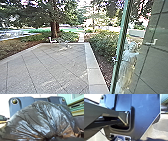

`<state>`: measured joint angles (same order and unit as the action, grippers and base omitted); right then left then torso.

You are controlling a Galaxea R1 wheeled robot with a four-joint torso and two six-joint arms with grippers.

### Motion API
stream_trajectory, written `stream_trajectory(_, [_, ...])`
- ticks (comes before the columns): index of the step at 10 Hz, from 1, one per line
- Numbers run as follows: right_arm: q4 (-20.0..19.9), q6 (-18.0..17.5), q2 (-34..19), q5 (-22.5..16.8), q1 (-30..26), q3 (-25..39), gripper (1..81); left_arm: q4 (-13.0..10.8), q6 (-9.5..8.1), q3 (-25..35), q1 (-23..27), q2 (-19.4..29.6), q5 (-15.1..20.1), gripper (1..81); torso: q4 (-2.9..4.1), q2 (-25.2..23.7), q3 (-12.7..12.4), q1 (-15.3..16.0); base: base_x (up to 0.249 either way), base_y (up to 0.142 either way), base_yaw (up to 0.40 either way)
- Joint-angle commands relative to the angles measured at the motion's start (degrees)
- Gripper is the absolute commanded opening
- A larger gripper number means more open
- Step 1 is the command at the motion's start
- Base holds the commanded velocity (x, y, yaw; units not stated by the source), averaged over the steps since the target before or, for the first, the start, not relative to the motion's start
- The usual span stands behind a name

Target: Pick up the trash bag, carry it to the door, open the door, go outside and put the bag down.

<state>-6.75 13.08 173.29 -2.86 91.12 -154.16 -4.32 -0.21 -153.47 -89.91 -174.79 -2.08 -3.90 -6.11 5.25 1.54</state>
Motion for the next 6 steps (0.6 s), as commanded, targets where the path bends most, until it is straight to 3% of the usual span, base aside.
stream_trajectory(1, [0.0, 0.1, -0.5, -3.9, -2.3, 0.1, 81.1, -0.5, 0.30, 0.6, 2.2, -0.6, 2.6, 1.0, 0.00, 0.0, 0.0, 0.0, 0.113, 0.000, 0.000])
stream_trajectory(6, [0.3, 0.8, -0.5, -3.9, -2.4, 0.1, 81.1, -0.5, 0.21, 0.6, 2.2, -0.6, 2.6, 1.0, 0.00, 0.0, 0.0, 0.0, 0.117, 0.000, 0.000])
